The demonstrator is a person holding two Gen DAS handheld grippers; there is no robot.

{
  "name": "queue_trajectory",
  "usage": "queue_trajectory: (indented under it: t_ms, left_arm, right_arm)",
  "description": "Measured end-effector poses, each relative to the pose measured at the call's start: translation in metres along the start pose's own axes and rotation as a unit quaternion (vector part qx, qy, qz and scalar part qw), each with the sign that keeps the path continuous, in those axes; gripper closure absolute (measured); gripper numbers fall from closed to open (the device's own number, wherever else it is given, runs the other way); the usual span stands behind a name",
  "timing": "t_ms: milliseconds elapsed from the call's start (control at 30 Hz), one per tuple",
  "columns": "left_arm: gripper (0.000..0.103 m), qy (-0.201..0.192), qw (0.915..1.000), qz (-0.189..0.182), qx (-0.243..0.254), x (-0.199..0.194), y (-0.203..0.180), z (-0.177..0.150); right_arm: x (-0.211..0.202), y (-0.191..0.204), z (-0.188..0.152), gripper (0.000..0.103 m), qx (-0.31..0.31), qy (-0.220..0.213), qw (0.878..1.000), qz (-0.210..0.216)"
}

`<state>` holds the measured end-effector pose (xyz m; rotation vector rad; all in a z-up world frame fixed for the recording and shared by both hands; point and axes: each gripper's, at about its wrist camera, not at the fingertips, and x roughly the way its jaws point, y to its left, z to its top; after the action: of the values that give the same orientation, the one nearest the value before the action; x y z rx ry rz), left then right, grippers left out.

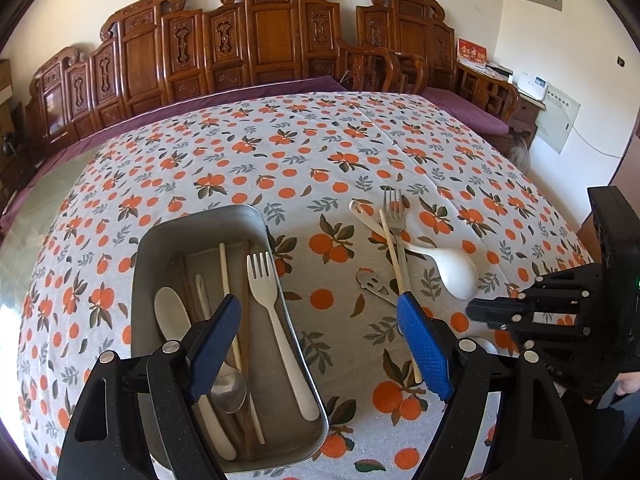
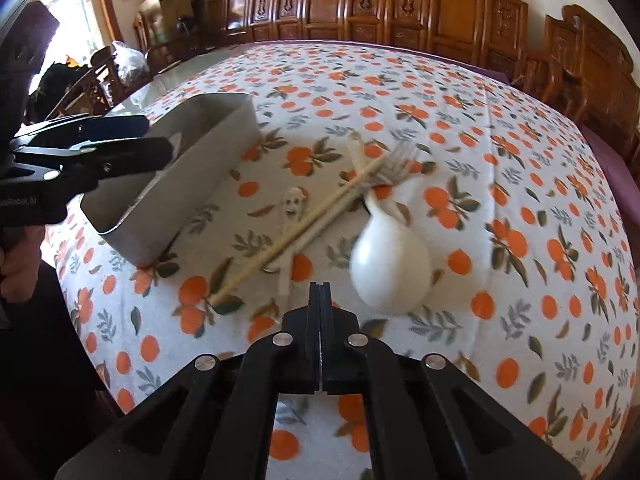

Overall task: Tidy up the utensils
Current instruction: 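Lift the smiley-face spoon off the table with the right tool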

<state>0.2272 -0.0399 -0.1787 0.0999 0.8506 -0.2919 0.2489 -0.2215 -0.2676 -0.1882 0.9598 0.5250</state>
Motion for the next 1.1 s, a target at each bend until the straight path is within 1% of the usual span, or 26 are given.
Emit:
queue_trajectory:
  t_ms: [100, 200, 367, 400, 433, 500, 567, 633, 733, 833, 1000, 1100]
  left_arm:
    - [0.026, 0.001, 1.0000, 0.001, 0.002, 0.000, -0.001, -0.001]
    - [0.026, 0.001, 1.0000, -0.001, 0.000, 0.000, 0.000, -0.001]
    - [0.026, 0.000, 1.0000, -0.002, 0.001, -0.001, 0.000, -0.001]
    - [0.026, -0.001, 1.0000, -0.002, 0.001, -0.001, 0.000, -0.001]
    - [0.026, -0.001, 1.0000, -0.002, 0.001, -0.001, 0.000, -0.001]
    - [0.026, -0.001, 1.0000, -0.001, 0.001, -0.001, 0.001, -0.001]
    - [0.026, -0.001, 1.0000, 0.000, -0.001, -0.002, 0.001, -0.001]
    - [0.026, -0.002, 1.0000, 0.001, -0.002, -0.003, 0.002, -0.001]
    - [0.026, -0.008, 0.9999, 0.003, -0.006, -0.005, 0.003, 0.001]
    - [0.026, -0.013, 0.9998, 0.005, -0.014, -0.007, 0.006, 0.002]
    - [0.026, -0.016, 0.9997, 0.006, -0.016, -0.009, 0.007, 0.002]
    - [0.026, -0.013, 0.9998, 0.007, -0.013, -0.007, 0.004, 0.002]
  right_arm:
    - [0.013, 0.011, 0.000, 0.090, -0.021, 0.017, 1.000, -0.003]
    - [0.023, 0.019, 0.001, 0.087, -0.034, 0.026, 0.999, -0.005]
    - [0.033, 0.020, 0.011, 0.087, -0.037, 0.019, 0.999, -0.026]
    - [0.035, 0.020, 0.012, 0.093, -0.035, 0.019, 0.999, -0.025]
    - [0.036, 0.020, 0.014, 0.095, -0.035, 0.020, 0.999, -0.023]
    - [0.037, 0.022, 0.016, 0.096, -0.038, 0.024, 0.999, -0.028]
    - [0.037, 0.022, 0.015, 0.096, -0.034, 0.025, 0.999, -0.024]
    - [0.031, 0.020, 0.017, 0.096, -0.023, 0.015, 1.000, -0.013]
    - [0.005, 0.015, 0.022, 0.096, -0.002, -0.025, 1.000, 0.005]
    - [-0.015, 0.008, 0.025, 0.096, 0.017, -0.055, 0.998, 0.014]
    - [-0.040, 0.000, 0.035, 0.096, 0.032, -0.091, 0.995, 0.030]
    - [-0.054, 0.002, 0.044, 0.096, 0.030, -0.108, 0.993, 0.034]
